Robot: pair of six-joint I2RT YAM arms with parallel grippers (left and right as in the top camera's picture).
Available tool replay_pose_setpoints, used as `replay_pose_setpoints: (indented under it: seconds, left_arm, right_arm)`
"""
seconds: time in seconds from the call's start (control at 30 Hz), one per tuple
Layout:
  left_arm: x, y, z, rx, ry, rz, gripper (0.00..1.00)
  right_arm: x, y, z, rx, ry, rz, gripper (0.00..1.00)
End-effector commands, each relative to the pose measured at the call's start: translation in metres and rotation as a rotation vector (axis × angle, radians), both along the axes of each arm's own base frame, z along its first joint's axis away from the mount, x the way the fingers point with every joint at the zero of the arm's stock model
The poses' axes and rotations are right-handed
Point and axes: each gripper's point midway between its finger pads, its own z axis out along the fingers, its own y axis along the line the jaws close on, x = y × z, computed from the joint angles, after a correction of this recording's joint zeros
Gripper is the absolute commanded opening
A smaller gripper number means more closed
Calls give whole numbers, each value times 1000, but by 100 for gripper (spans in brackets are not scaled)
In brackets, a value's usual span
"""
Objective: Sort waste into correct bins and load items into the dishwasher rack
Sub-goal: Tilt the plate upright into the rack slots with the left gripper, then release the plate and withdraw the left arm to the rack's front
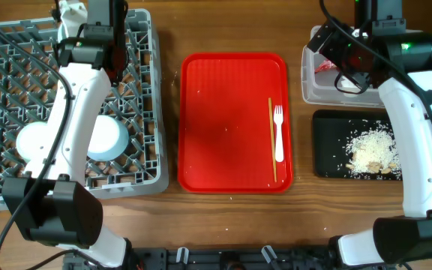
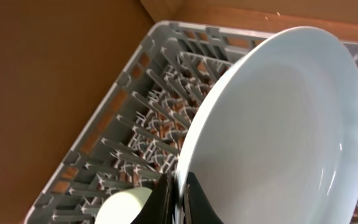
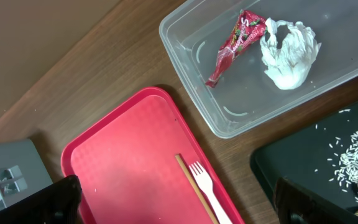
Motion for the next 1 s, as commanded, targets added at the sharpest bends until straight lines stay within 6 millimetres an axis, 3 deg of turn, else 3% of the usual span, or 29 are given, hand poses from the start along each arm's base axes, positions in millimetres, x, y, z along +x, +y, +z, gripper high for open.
replay_pose_setpoints:
  seconds: [0.0, 0.6, 0.63, 0.7, 0.8, 0.83, 0.97]
  left_arm:
    - [2, 5, 7, 44, -4, 16, 4]
    - [15, -7, -21, 40, 55, -19, 4]
    - [15, -7, -20, 39, 51, -19, 9]
    - [15, -7, -20, 39, 50, -19, 44]
    - [14, -7, -14, 34, 36, -20, 48]
    - [13, -9, -12, 19, 26, -28, 59]
    - [8, -22, 8, -86, -39, -96, 75]
  right_arm:
    - [2, -4, -3, -20, 5, -9, 100]
    - [2, -4, -3, -21, 5, -9, 100]
    - [2, -4, -3, -20, 5, -9, 100]
    - [2, -4, -3, -20, 5, -9, 100]
    - [2, -4, -3, -21, 5, -9, 100]
    - [2, -4, -3, -21, 5, -9, 100]
    - [2, -4, -3, -21, 5, -9, 100]
